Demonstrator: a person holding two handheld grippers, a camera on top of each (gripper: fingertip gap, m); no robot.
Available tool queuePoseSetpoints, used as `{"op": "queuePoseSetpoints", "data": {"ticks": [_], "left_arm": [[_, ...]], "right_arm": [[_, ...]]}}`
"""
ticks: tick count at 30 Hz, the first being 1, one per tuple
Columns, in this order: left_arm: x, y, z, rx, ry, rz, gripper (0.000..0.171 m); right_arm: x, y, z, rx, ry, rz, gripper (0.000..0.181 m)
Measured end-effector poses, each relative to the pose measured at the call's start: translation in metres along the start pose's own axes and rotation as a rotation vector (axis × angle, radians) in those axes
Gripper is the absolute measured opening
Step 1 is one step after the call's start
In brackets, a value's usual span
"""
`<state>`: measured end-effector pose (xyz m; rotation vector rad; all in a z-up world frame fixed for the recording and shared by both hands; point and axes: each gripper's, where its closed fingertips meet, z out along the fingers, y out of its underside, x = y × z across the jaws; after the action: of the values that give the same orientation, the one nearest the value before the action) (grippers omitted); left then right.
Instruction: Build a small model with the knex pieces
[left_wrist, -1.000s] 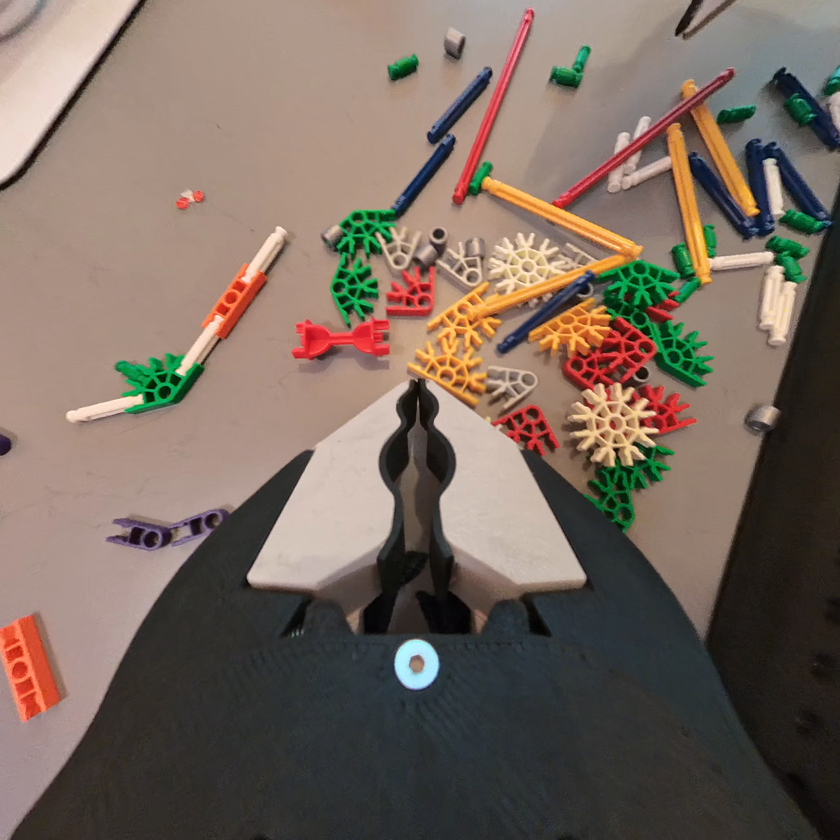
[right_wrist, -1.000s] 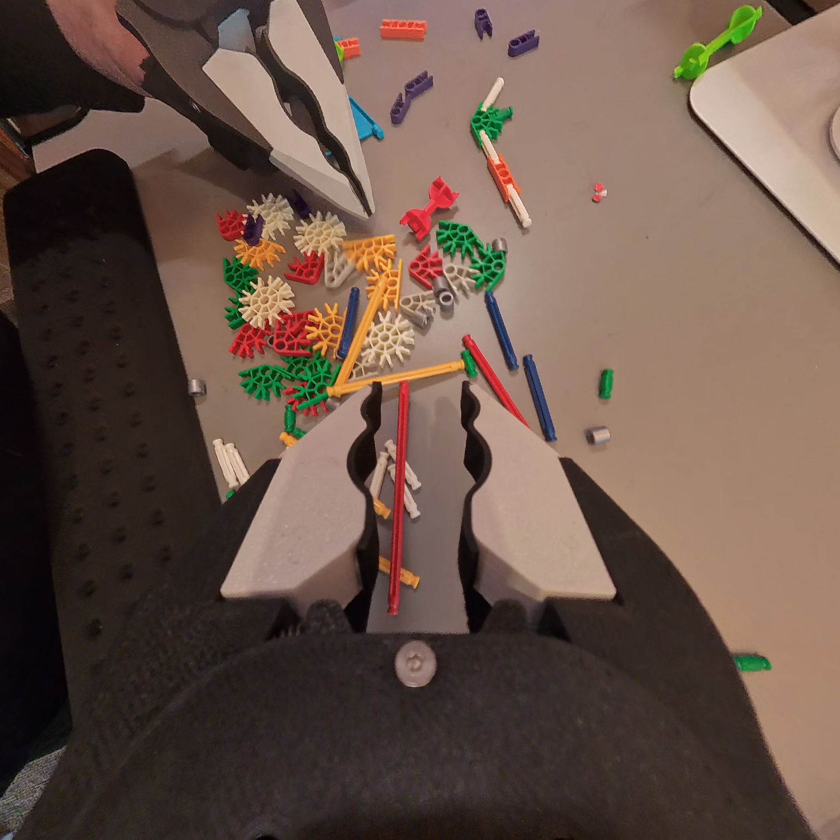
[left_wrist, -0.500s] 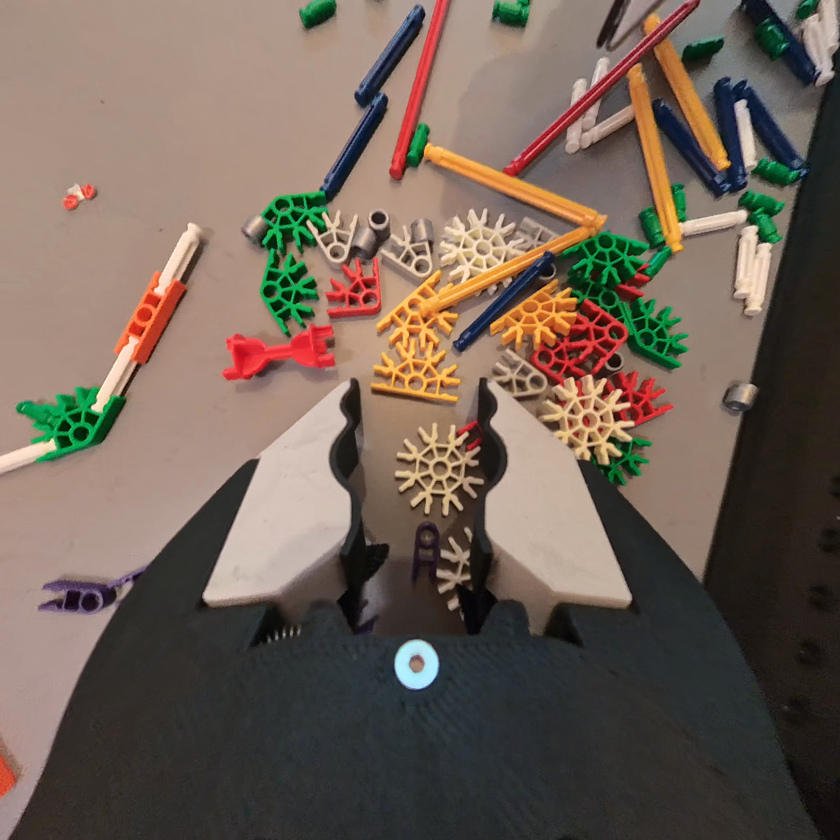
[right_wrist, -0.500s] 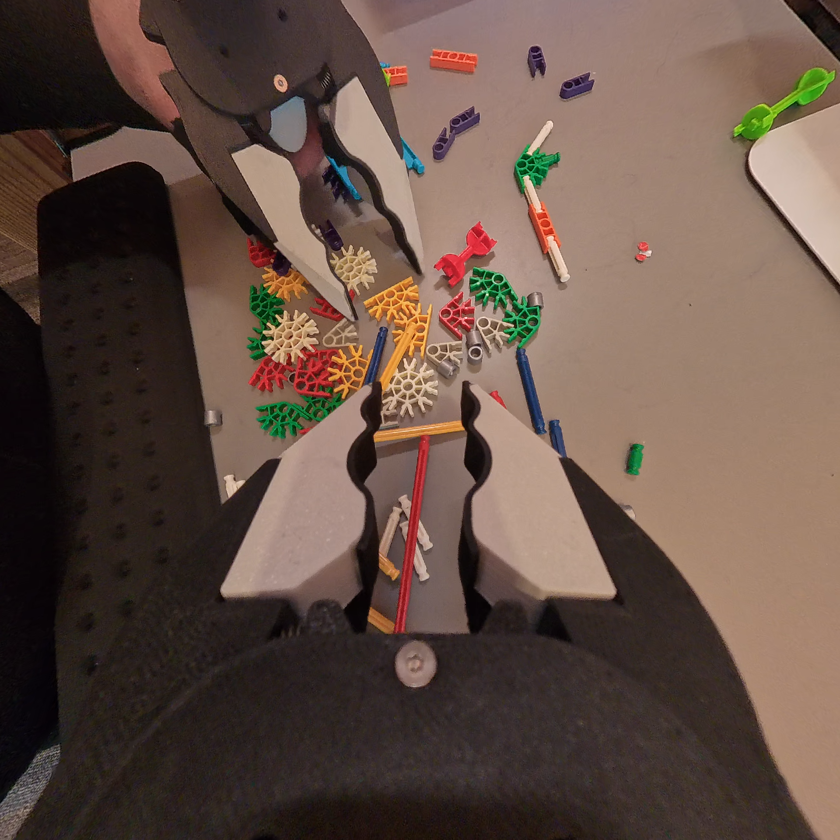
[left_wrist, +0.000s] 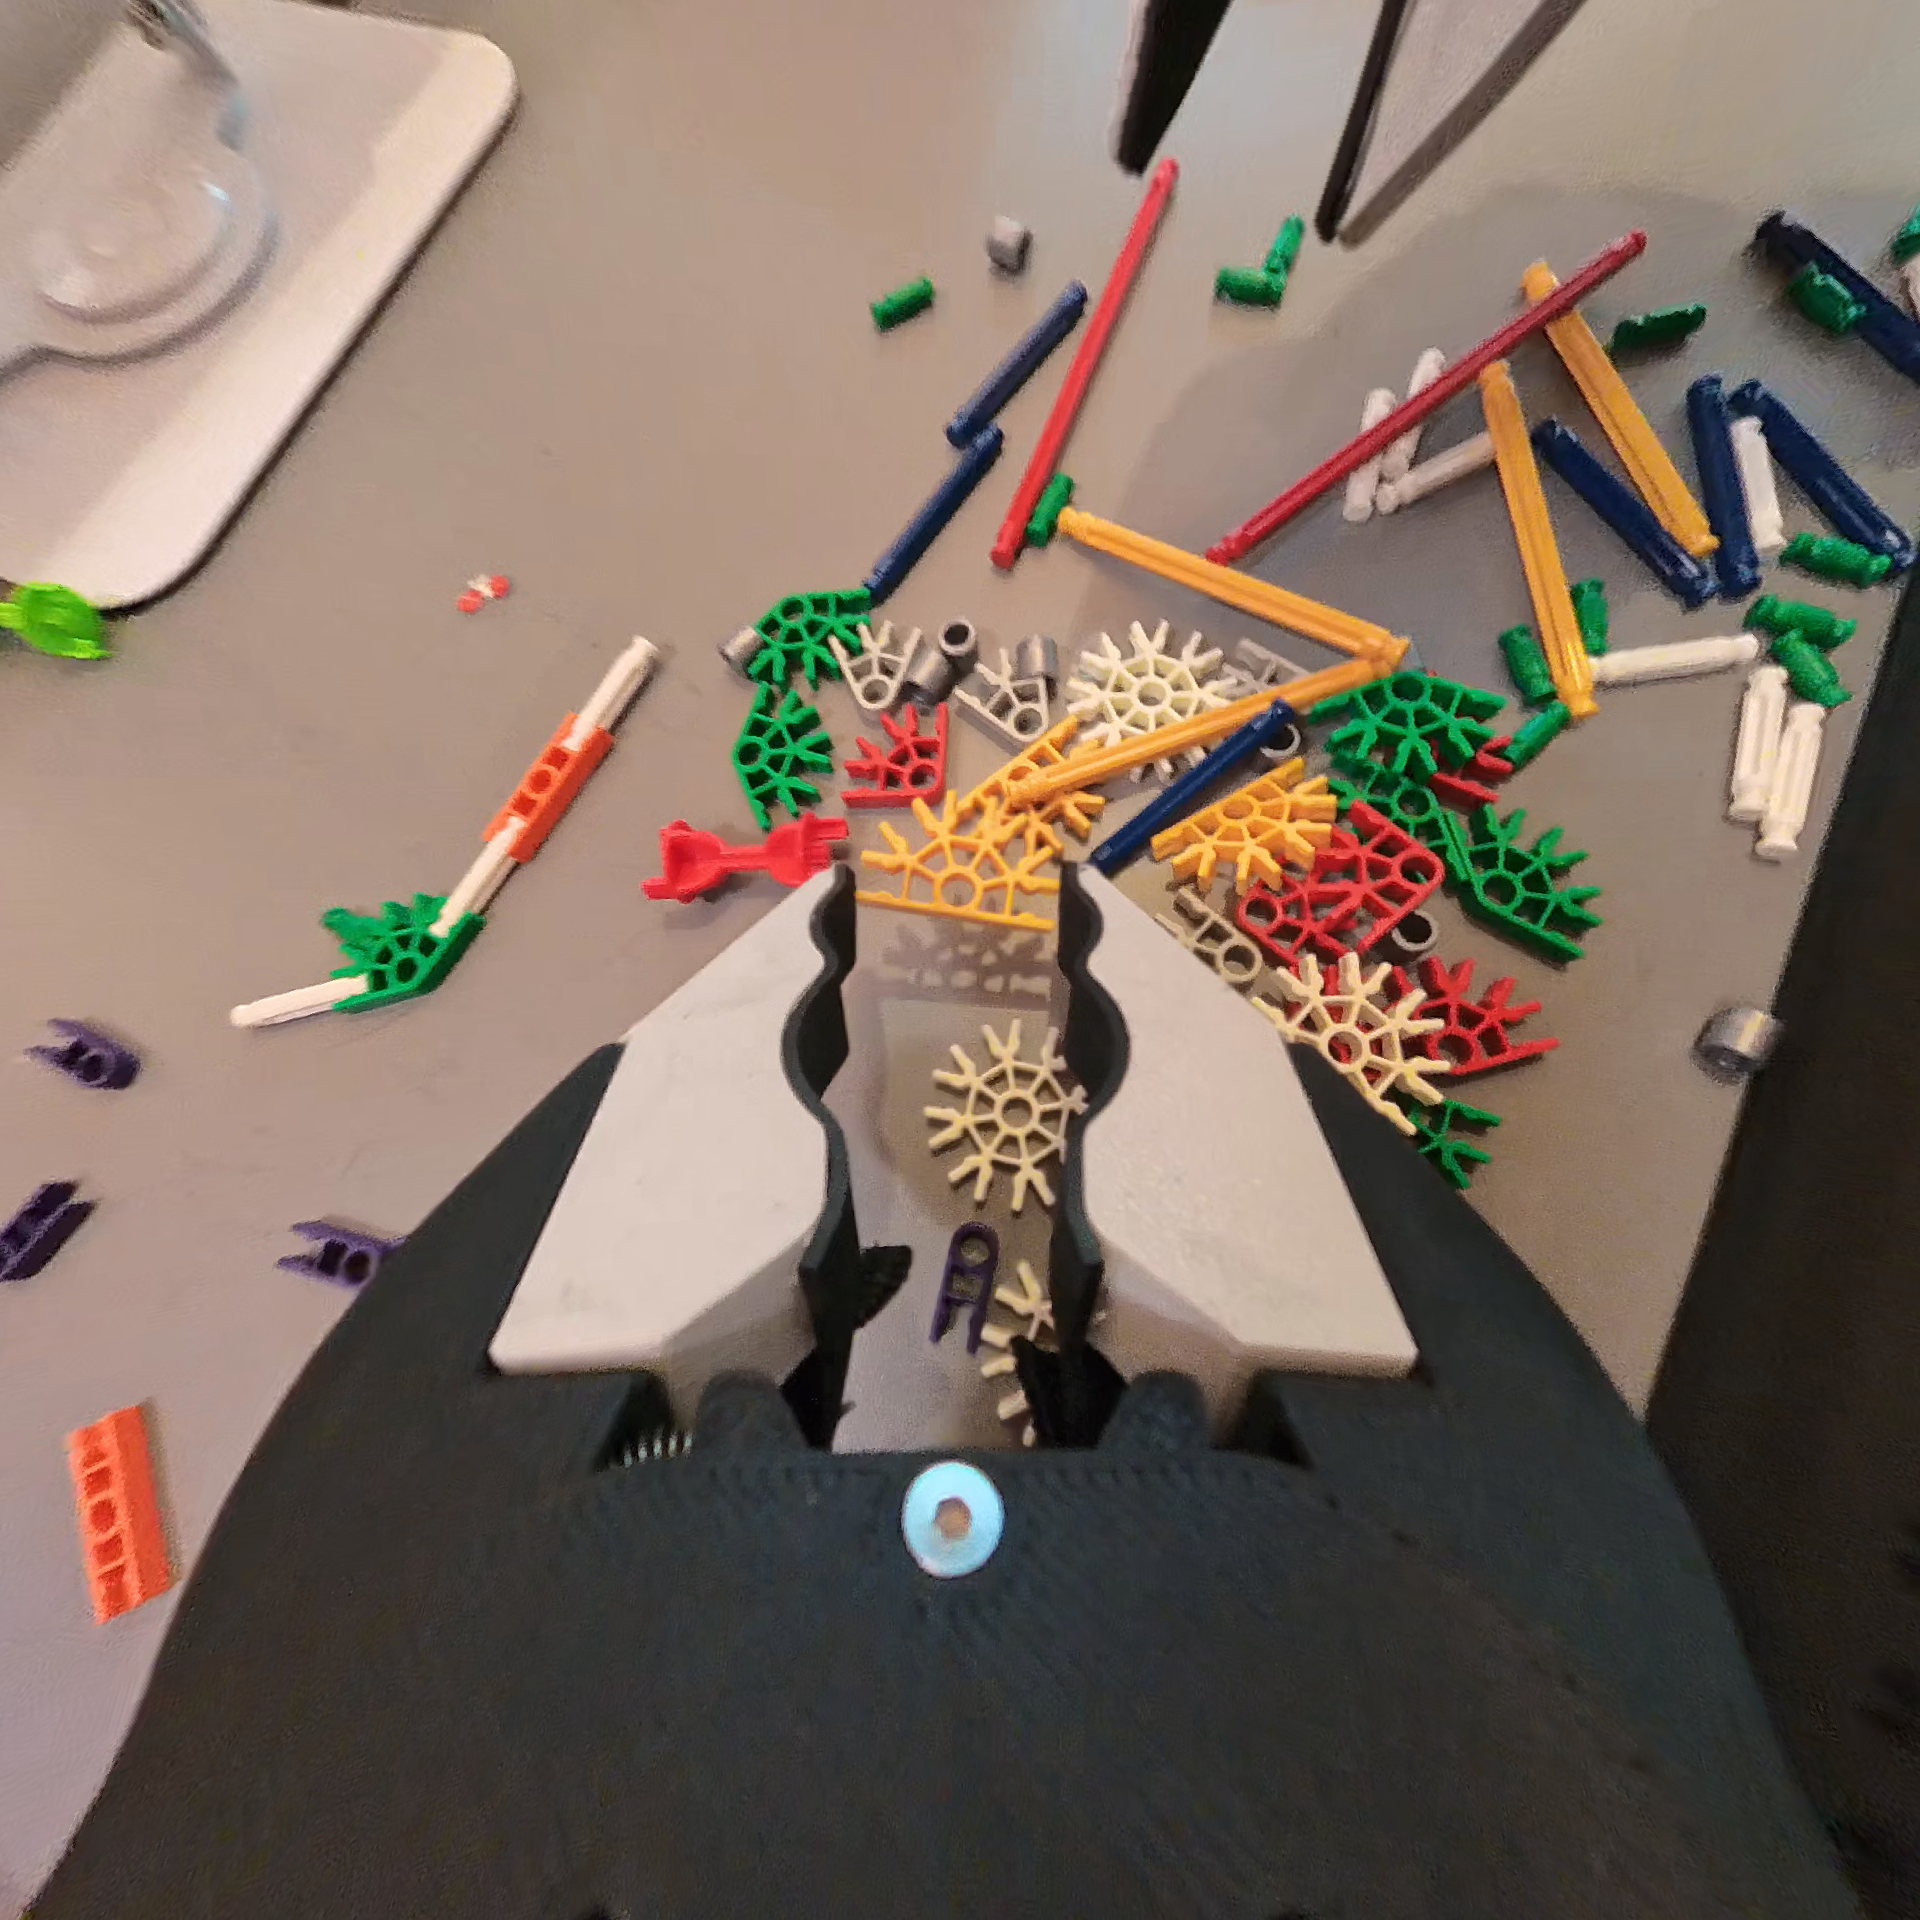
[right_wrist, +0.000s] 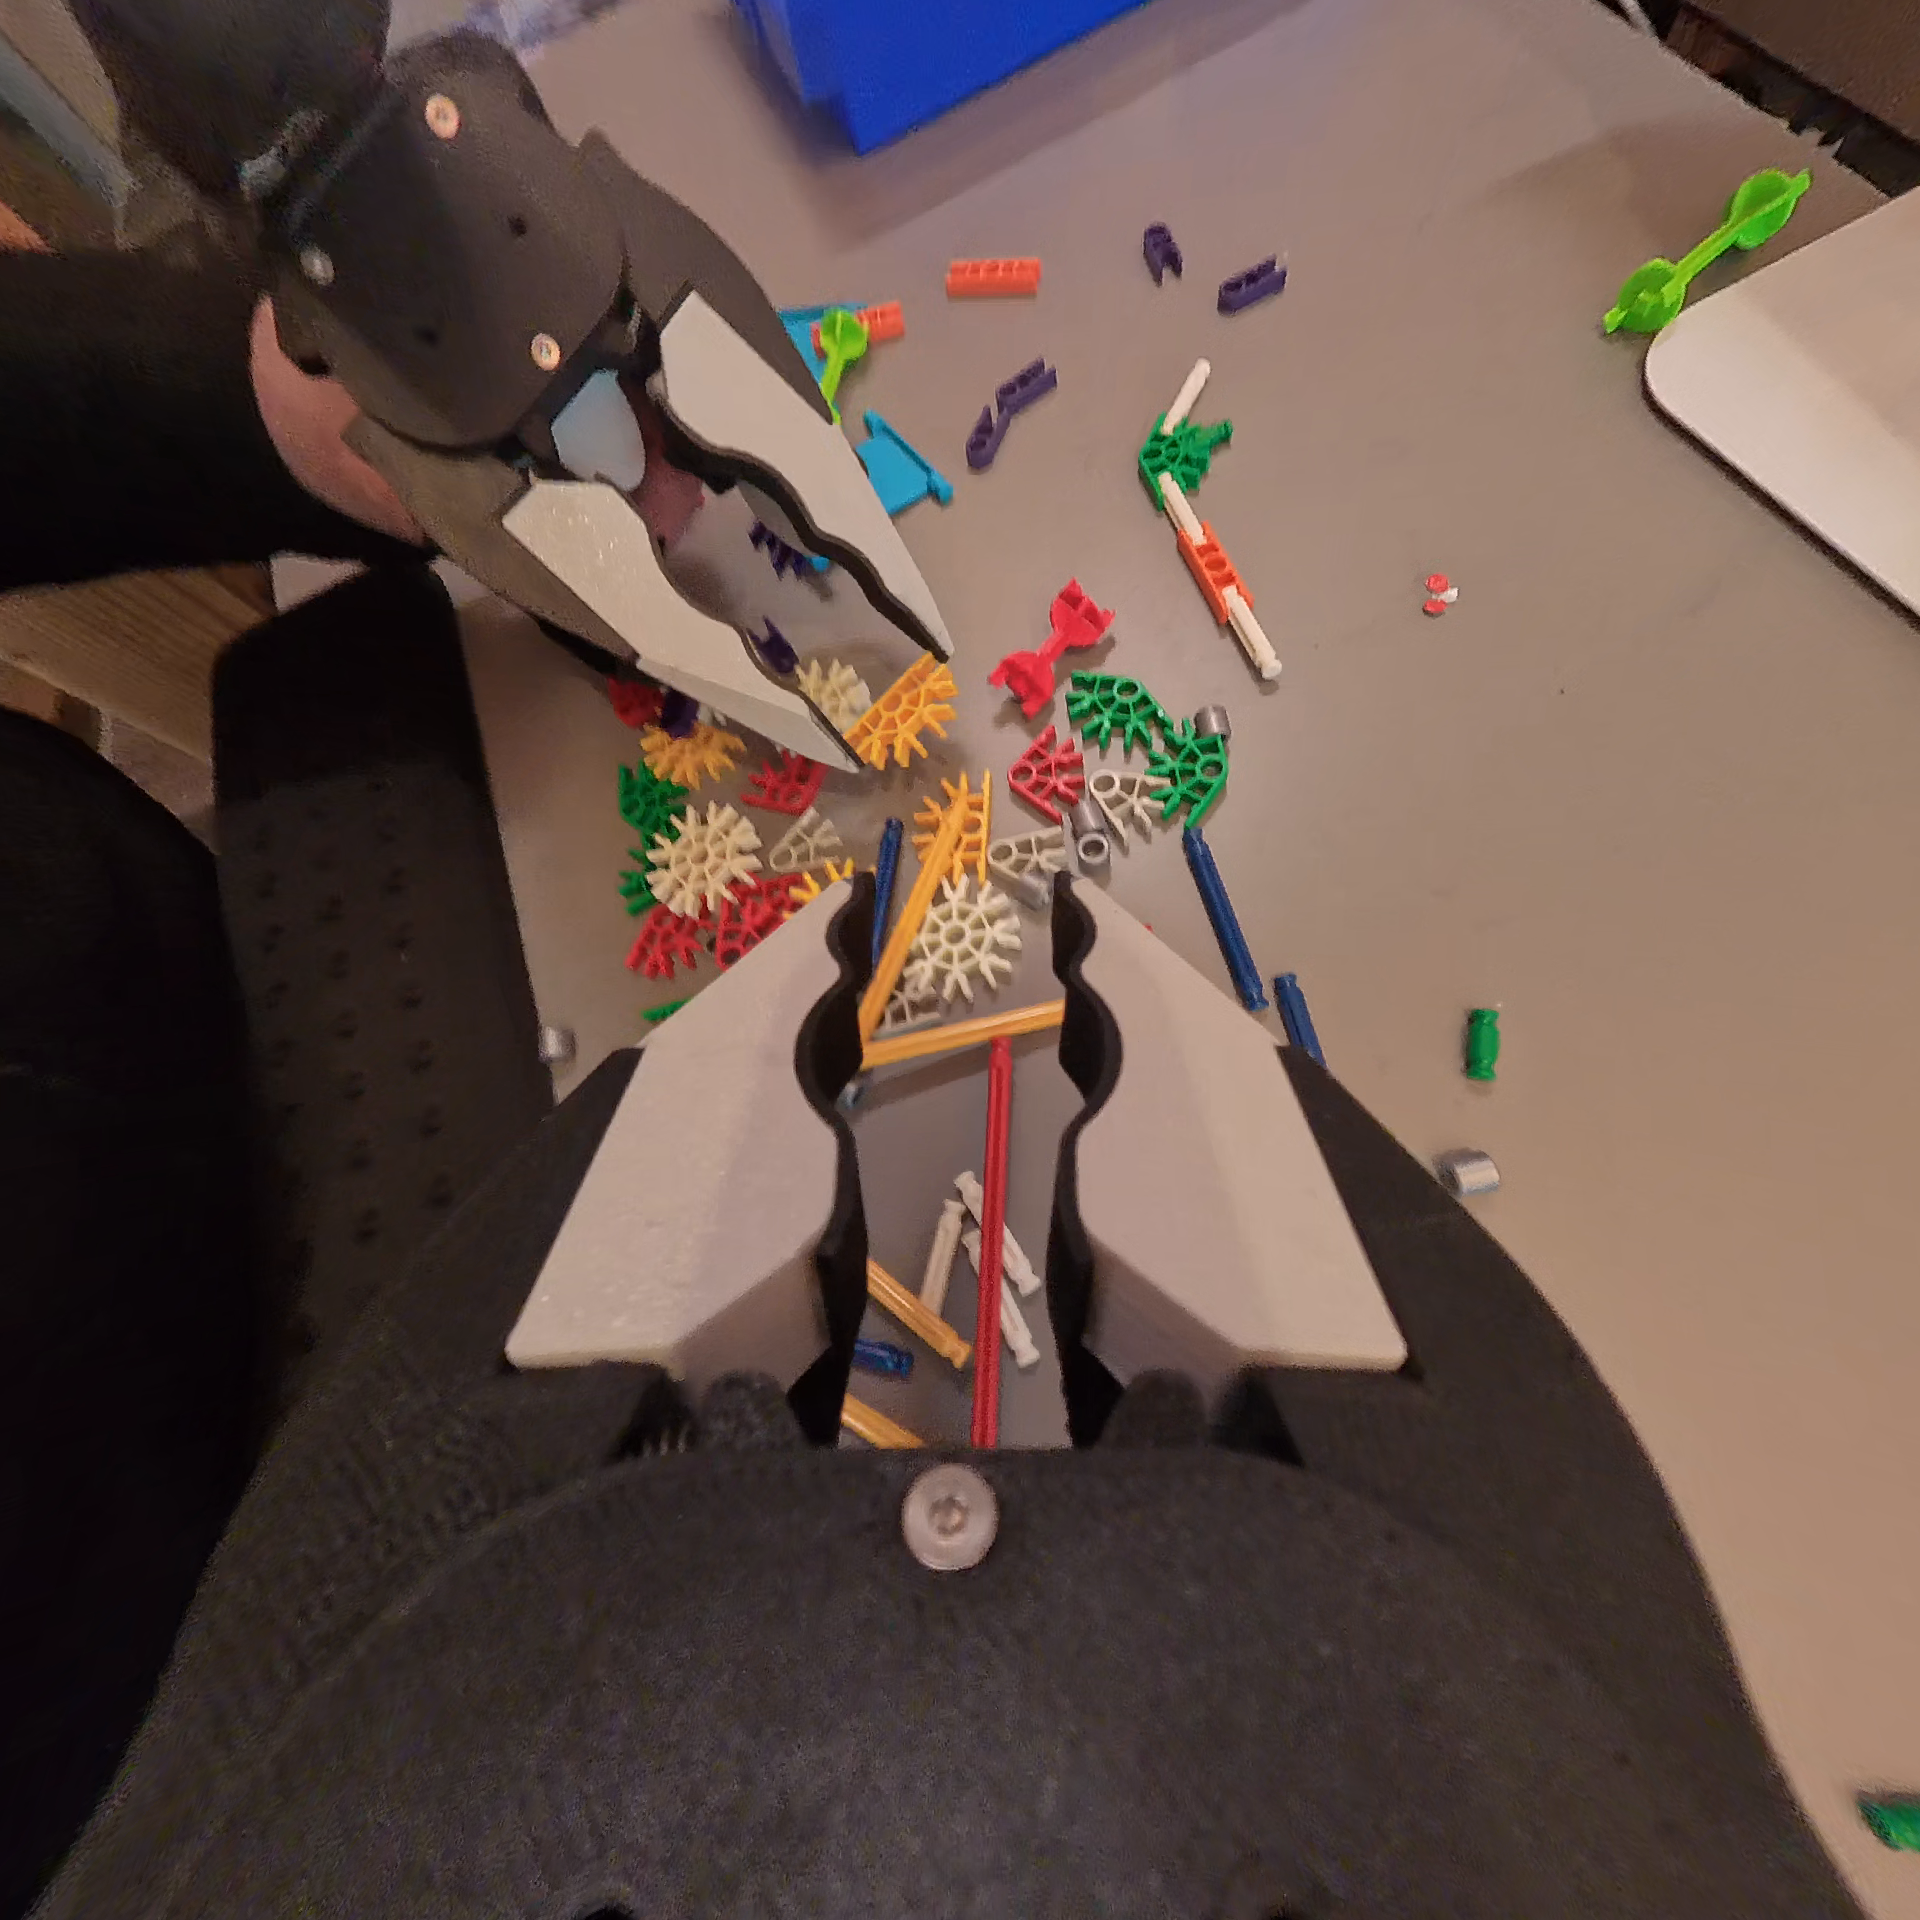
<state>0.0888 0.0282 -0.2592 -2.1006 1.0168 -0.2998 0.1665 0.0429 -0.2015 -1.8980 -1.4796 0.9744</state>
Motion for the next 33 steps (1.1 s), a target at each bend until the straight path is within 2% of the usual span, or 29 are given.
{"op": "queuePoseSetpoints", "data": {"ticks": [4,6,9,13,18,22,29,32,33], "left_arm": [[-0.011,-0.019,-0.013,0.056,-0.107,-0.006,0.037],[-0.019,-0.033,-0.019,0.107,-0.156,-0.042,0.037],[-0.025,-0.055,-0.026,0.201,-0.159,-0.171,0.037],[-0.026,-0.077,-0.030,0.302,-0.132,-0.306,0.037],[-0.021,-0.092,-0.030,0.404,-0.020,-0.522,0.037],[-0.021,-0.098,-0.034,0.484,0.098,-0.710,0.037],[-0.009,-0.106,-0.033,0.531,0.247,-0.853,0.037],[-0.004,-0.106,-0.032,0.528,0.299,-0.897,0.036],[-0.002,-0.106,-0.032,0.525,0.325,-0.911,0.036]], "right_arm": [[-0.001,-0.020,0.002,0.073,0.045,0.009,0.035],[0.004,-0.025,0.002,0.058,0.150,-0.096,0.040],[0.002,-0.037,0.003,0.038,0.260,-0.238,0.051],[0.001,-0.053,0.009,0.049,0.372,-0.338,0.055],[-0.003,-0.064,0.016,0.082,0.435,-0.413,0.051],[-0.007,-0.055,0.027,0.038,0.417,-0.444,0.049],[-0.003,-0.065,0.024,0.112,0.480,-0.459,0.038],[0.002,-0.067,0.022,0.111,0.527,-0.496,0.042],[0.001,-0.065,0.022,0.102,0.524,-0.522,0.035]]}}
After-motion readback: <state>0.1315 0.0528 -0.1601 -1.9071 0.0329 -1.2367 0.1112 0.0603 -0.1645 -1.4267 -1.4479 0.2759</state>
